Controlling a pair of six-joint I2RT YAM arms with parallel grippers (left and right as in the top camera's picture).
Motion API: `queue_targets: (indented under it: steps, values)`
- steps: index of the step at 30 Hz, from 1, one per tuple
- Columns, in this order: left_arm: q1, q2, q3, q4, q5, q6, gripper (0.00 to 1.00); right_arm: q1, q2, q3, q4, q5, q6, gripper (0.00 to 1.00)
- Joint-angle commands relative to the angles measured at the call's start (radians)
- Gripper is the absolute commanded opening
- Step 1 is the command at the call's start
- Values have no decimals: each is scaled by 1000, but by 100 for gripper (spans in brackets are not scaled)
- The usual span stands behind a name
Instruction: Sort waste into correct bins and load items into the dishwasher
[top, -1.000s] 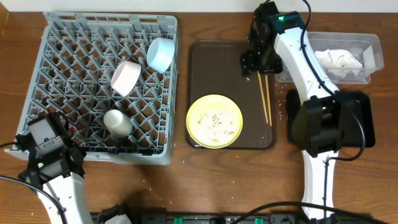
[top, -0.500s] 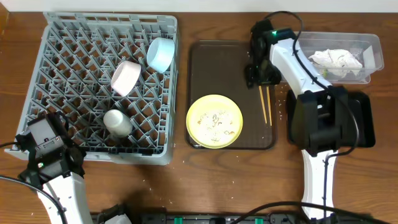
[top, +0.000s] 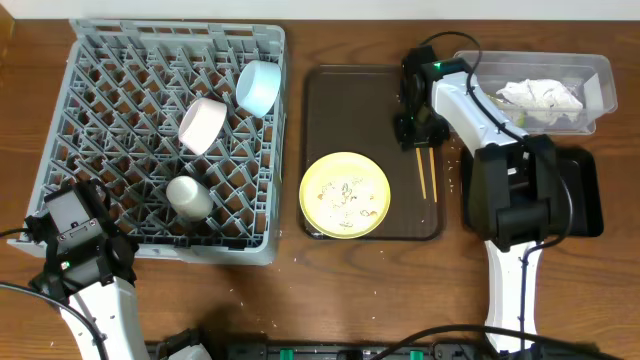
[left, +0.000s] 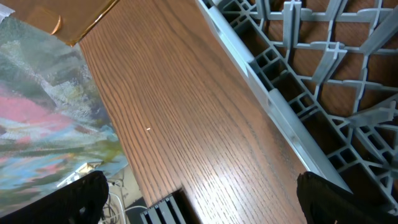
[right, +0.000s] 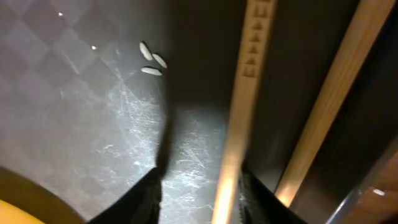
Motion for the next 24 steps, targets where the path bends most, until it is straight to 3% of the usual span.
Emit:
queue_targets:
  steps: [1,4,8,24]
  values:
    - [5,-2,16,-3,-9,13,98,-9,15,-35,3,-14,2,33]
    - [5,-2,16,-3,-9,13,98,-9,15,-35,-3,-18,2,26]
    - [5,-2,16,-3,-9,13,98,-9,15,-35,-14,-73,2,1]
    - [5,-2,16,-3,-9,13,98,-1,14,-32,-48,-150,2,1]
